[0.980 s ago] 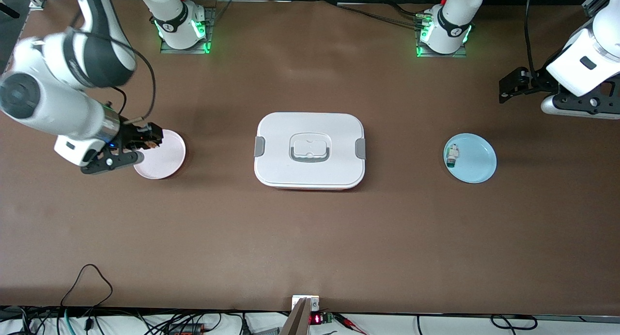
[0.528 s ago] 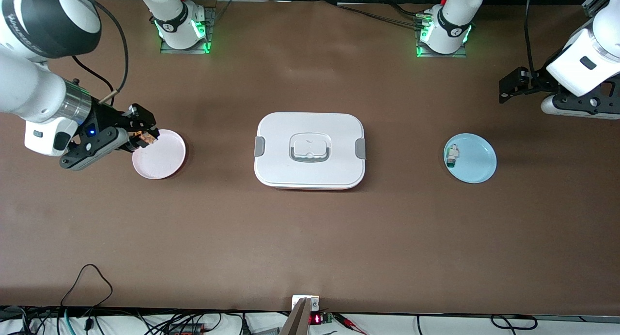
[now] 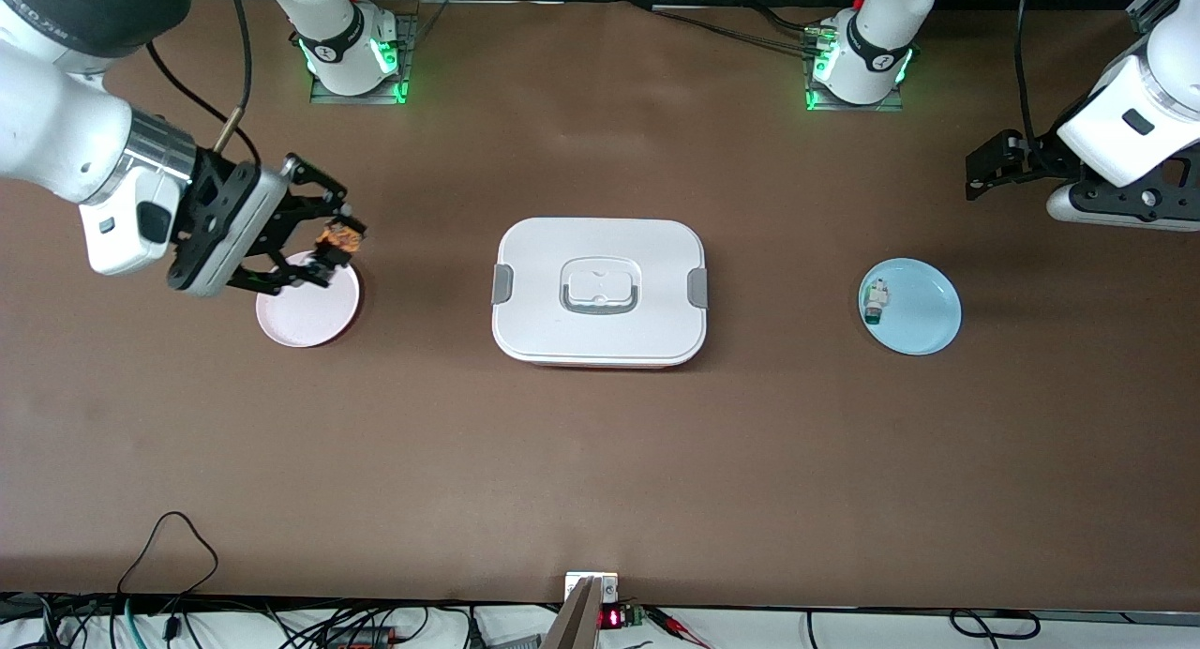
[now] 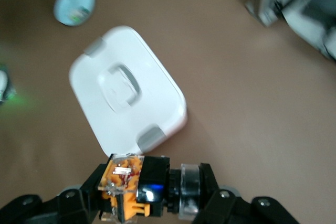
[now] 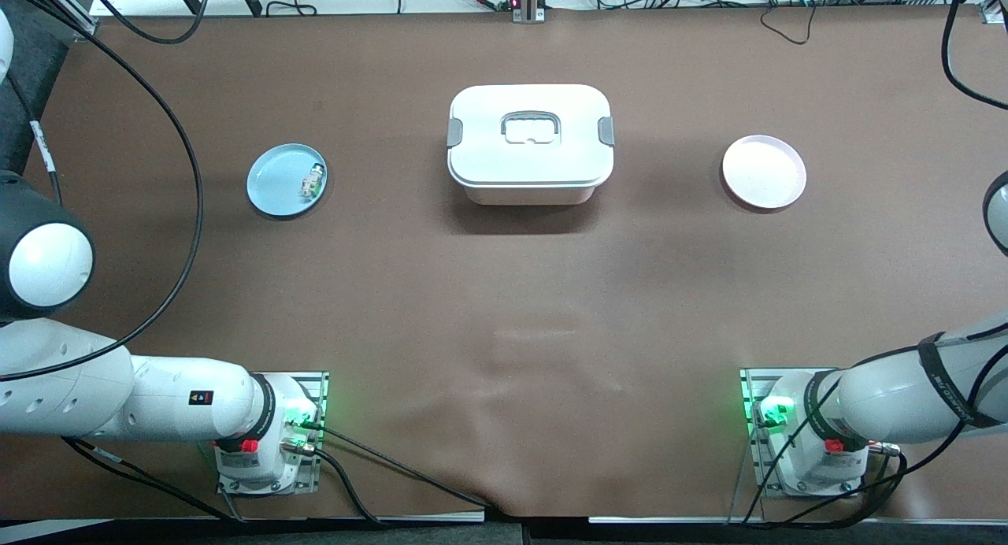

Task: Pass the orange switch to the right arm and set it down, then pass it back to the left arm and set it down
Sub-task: 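Lift the orange switch off the white plate with the right gripper, then carry the switch over the box while the left gripper reaches toward it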

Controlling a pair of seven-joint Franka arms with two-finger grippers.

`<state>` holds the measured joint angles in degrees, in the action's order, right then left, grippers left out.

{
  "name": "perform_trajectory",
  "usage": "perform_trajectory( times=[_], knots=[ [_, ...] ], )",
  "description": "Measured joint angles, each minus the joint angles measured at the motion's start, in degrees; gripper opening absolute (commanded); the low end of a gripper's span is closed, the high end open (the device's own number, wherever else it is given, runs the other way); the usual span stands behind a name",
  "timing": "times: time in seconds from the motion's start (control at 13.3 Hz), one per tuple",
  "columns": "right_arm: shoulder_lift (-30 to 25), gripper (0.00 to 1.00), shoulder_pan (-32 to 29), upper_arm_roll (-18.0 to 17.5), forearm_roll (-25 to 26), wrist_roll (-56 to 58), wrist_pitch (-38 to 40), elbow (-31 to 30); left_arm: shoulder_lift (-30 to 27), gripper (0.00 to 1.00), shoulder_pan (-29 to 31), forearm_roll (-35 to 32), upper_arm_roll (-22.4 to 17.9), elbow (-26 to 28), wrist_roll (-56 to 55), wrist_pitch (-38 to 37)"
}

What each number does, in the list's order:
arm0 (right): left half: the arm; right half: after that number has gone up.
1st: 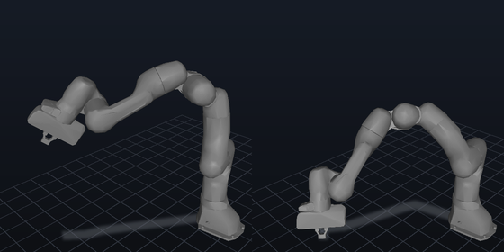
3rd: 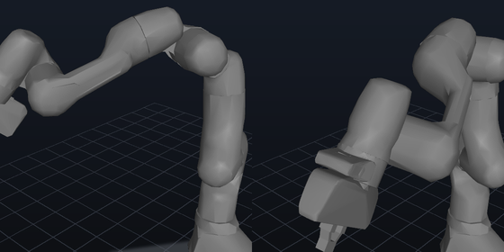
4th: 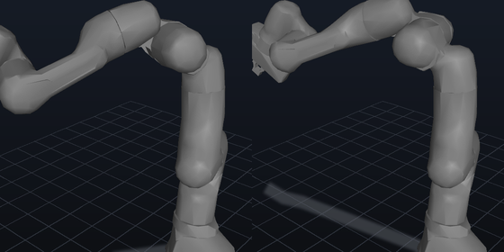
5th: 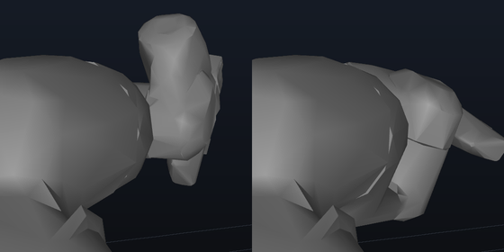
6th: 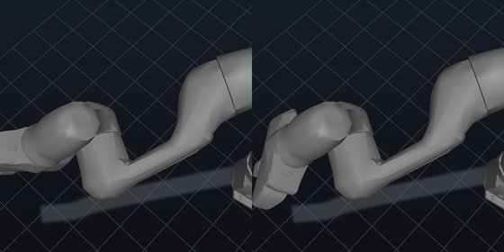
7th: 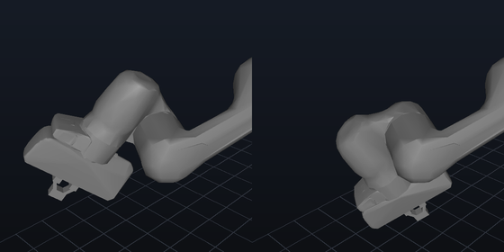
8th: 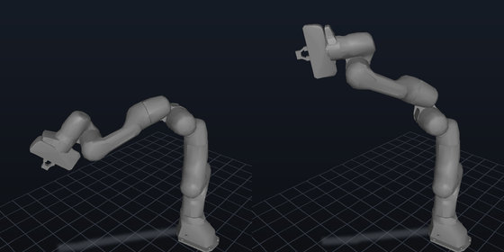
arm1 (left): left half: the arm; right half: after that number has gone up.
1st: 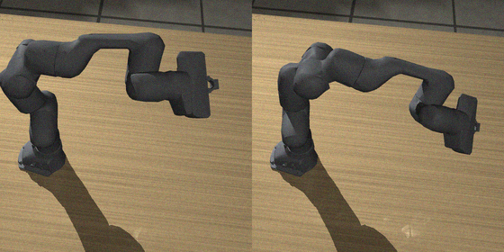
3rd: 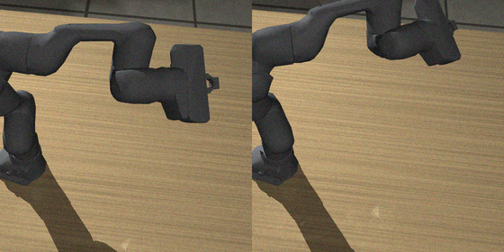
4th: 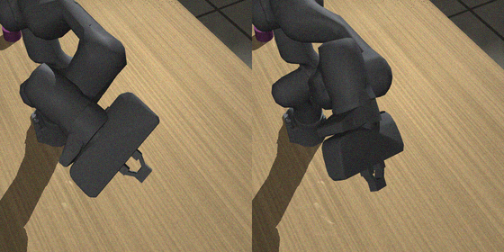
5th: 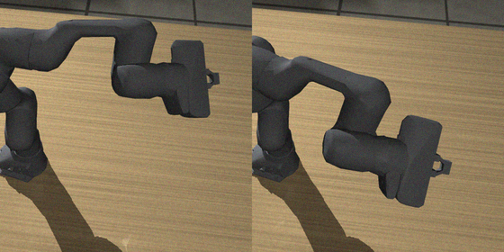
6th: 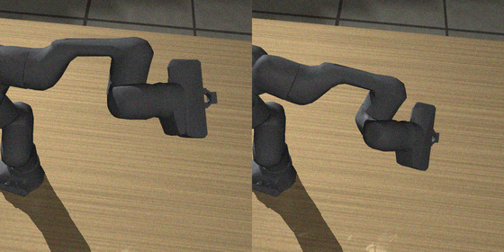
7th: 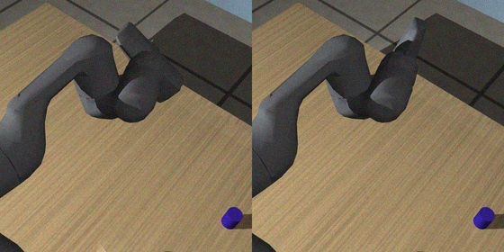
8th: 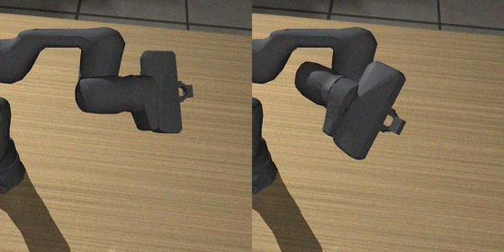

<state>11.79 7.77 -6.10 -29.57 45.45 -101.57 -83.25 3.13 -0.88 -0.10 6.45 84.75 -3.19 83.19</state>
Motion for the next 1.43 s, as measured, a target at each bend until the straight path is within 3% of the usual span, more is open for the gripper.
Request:
perform_trajectory(
  times=[0.38,0.75,1.06,1.43],
  knots=[
    [1.54,0.32,1.42,-0.03,-17.72,16.58,-1.72,0.0,0.0,1.0,0.0,0.0,0.01,0.0,0.0,0.0],
    [6.23,0.29,1.46,0.21,-30.36,31.28,-2.04,-0.05,0.07,1.0,-0.38,0.0,0.55,0.04,0.06,-0.74],
    [9.37,0.28,4.35,0.13,-42.42,40.22,-2.22,-0.05,1.46,1.0,-1.02,0.91,4.07,0.27,-0.06,-3.8],
    [12.58,0.26,9.72,0.09,-52.38,43.16,-7.9,-0.05,3.34,1.0,-0.59,24.18,4.52,0.43,-0.78,-5.99]
  ],
)
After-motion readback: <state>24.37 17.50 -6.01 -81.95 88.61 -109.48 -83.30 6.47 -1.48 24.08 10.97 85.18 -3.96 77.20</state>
